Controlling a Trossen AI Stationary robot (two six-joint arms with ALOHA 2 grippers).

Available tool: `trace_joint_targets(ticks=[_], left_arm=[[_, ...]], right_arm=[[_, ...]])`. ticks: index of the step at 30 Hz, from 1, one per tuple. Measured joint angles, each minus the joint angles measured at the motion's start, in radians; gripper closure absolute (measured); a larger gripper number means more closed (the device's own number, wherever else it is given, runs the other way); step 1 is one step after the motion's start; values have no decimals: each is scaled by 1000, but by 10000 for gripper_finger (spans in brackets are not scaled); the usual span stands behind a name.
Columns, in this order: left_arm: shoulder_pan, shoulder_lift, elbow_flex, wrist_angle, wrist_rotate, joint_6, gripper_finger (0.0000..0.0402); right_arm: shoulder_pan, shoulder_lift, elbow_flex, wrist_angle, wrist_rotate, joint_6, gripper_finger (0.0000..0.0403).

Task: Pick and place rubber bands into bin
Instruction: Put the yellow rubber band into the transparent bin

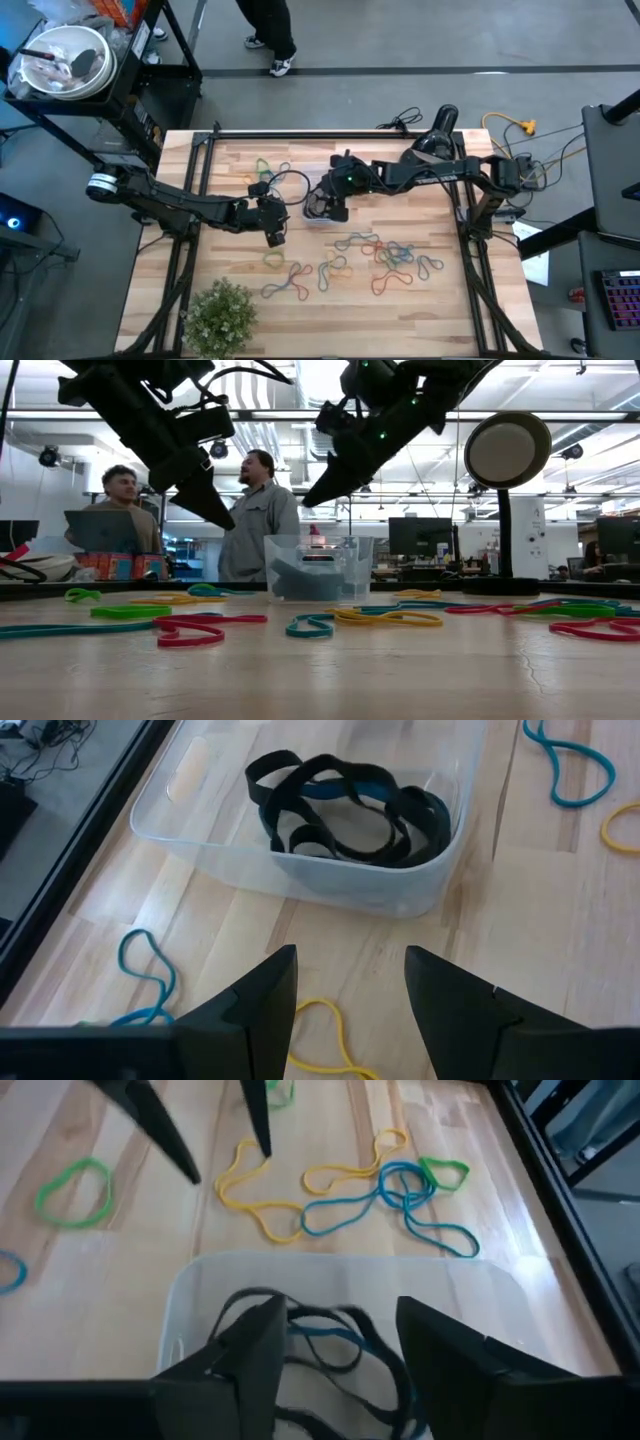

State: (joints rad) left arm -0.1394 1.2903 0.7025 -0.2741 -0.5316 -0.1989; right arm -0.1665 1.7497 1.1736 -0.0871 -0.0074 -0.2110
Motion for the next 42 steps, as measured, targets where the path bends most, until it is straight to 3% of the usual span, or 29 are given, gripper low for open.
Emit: trace_joint_targets(ticks=[6, 12, 17, 28, 42], left_arm=[[0, -13, 0, -90, 7, -6, 230], [8, -16, 30, -260, 101, -57, 230], [41, -16, 25, -258, 192, -68, 230], [126, 16, 4, -253, 255, -112, 230], [152, 217, 6, -160, 296, -197, 230]], right_arm=[[40, -83, 0, -119, -2, -91, 210], [94, -157, -19, -253, -78, -150, 218], [133, -197, -79, -248, -155, -168, 220], [202, -213, -231, -178, -159, -105, 231], [235, -243, -326, -153, -156, 6, 237]])
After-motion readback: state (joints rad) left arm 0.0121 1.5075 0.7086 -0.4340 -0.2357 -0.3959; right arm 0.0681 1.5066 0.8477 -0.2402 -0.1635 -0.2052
